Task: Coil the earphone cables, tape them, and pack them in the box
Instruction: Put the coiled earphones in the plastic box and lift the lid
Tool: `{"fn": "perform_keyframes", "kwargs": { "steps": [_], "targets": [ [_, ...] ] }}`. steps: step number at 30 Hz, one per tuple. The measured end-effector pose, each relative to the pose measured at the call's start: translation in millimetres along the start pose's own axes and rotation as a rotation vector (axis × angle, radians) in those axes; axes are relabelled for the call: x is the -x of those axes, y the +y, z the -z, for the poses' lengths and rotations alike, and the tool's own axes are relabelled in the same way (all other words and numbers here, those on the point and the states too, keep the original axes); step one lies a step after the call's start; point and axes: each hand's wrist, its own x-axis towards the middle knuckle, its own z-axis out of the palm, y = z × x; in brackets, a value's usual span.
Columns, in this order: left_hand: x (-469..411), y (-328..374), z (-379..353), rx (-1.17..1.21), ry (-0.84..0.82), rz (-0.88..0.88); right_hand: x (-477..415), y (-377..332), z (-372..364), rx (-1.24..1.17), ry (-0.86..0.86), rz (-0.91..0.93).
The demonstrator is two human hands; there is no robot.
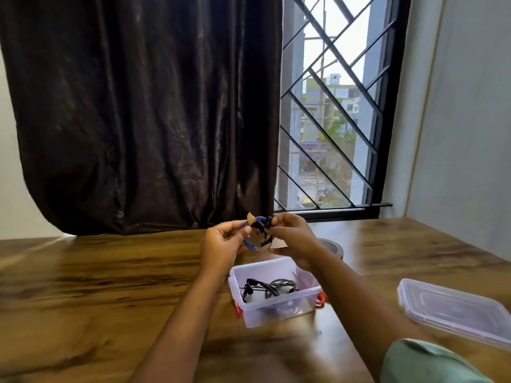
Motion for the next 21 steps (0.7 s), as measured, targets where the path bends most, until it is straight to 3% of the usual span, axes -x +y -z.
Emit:
{"fn": "perform_keyframes", "kwargs": {
  "steps": [4, 10, 16, 21],
  "targets": [
    [14.5, 5.7, -3.4, -0.043, -0.084, 0.134, 16.6, -7.2, 17.4, 0.070, -0.030, -0.039],
    [24.6, -2.1, -8.1, -0.631, -0.202, 0.214, 28.6, 2.8, 26.0, 0.583, -0.006, -0.127],
    [32.6, 10.4, -19.9, -1.048, -0.301, 0.241, 31.1, 11.0, 14.8, 1.156, -0.028, 0.040],
    [35.7, 12.3, -27.9, -1.259, -0.285, 0.177, 37.4, 13.3, 6.5, 1.430, -0.100, 0.100]
  ]
}}
